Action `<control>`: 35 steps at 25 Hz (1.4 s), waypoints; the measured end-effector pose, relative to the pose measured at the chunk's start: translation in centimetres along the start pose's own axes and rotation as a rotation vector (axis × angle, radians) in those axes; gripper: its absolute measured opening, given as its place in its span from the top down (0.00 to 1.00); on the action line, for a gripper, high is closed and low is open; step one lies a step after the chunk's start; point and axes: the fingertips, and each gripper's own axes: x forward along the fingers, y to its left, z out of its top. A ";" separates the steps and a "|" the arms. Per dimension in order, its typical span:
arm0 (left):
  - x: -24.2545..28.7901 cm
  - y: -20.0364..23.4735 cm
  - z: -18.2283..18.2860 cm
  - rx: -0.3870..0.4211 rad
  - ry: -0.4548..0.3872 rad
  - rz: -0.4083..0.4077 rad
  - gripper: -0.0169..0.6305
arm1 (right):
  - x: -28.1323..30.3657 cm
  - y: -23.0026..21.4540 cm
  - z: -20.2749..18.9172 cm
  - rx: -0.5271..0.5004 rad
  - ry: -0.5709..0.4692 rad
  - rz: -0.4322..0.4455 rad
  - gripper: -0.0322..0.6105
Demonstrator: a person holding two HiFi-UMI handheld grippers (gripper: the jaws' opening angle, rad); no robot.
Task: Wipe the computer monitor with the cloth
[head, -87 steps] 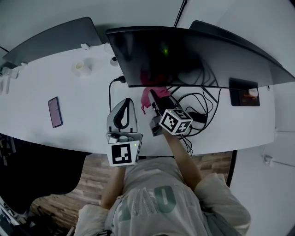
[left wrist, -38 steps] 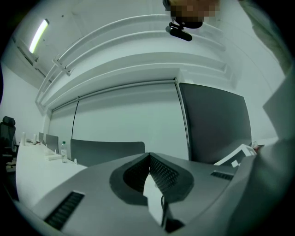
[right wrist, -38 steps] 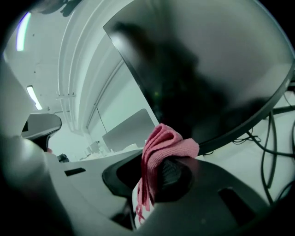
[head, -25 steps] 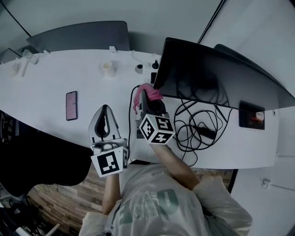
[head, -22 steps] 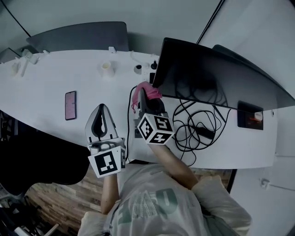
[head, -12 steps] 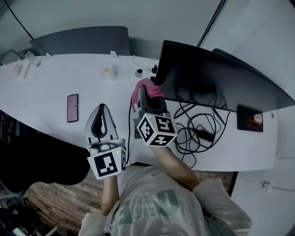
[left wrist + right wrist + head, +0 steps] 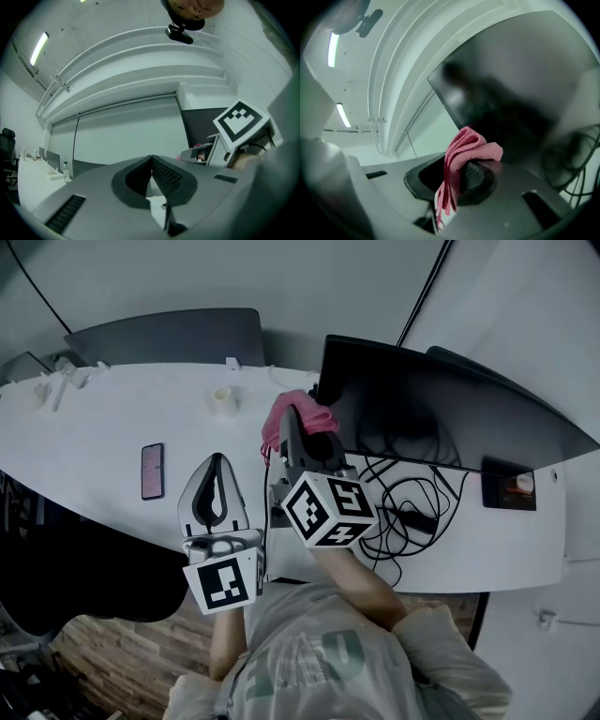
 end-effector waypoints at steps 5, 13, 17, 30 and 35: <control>-0.1 0.2 0.0 0.007 0.006 0.006 0.95 | -0.1 2.3 3.5 -0.067 -0.087 0.057 0.86; 0.2 0.0 1.9 -0.002 -0.040 -0.011 0.95 | -0.4 5.6 8.4 -0.112 -0.198 0.124 0.86; 0.2 -0.2 3.7 -0.027 -0.080 -0.010 0.95 | -0.6 7.0 10.7 -0.112 -0.239 0.155 0.86; -0.2 0.2 3.8 -0.005 -0.071 -0.009 0.95 | -1.3 10.5 13.2 -0.182 -0.275 0.252 0.86; 0.1 -0.6 4.2 -0.026 -0.100 -0.034 0.95 | -3.2 11.9 17.8 -0.331 -0.381 0.282 0.86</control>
